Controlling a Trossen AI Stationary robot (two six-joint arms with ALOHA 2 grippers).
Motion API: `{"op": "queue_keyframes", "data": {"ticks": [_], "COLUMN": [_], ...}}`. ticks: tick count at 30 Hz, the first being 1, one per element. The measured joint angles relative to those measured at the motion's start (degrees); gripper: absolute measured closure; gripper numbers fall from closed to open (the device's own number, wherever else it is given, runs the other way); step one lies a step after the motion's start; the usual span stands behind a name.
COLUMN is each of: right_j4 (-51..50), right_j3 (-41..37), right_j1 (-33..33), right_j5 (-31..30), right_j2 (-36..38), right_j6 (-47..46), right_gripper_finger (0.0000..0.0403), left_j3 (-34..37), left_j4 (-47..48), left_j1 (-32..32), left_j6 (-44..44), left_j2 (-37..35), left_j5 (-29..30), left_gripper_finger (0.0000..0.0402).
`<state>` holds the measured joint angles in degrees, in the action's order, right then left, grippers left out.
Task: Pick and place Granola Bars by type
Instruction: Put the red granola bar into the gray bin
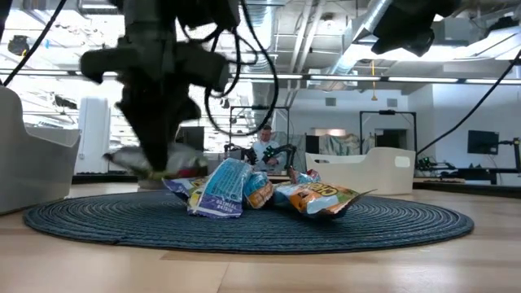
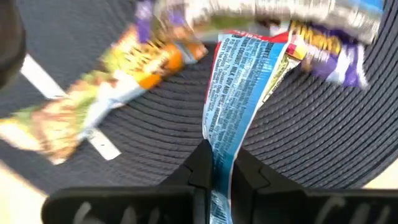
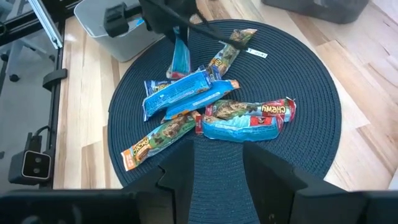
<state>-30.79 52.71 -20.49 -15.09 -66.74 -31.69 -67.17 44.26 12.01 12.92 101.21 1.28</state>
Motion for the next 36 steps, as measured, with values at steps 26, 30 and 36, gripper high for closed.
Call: {"op": "queue_keyframes", "data": {"ticks": [26,30,36], "right_j4": [0.60,1.21,1.82], "right_j3": [0.00,0.00,0.00], "right_j1": [8.95,11.47,12.76], "right_j5": [0.07,3.86,9.09], "right_j2": [0.00,-0.02,0.00], "right_j6": [9.28,12.24,16.26], "right_gripper_finger": [0.0274,0.0274,0.0274], "left_j3": [-17.92,-17.05,-14.97], "left_j4": [45.44,45.56,44.62], "left_j1": [21.42,23.21,25.52], "left_j6": [82.15,86.60,90.49], "left_j2": [-3.52,-3.54,-3.61], "left_j5": [9.67,9.70,9.62], "left_gripper_finger": [0.0378,0.0375,0.0326]}}
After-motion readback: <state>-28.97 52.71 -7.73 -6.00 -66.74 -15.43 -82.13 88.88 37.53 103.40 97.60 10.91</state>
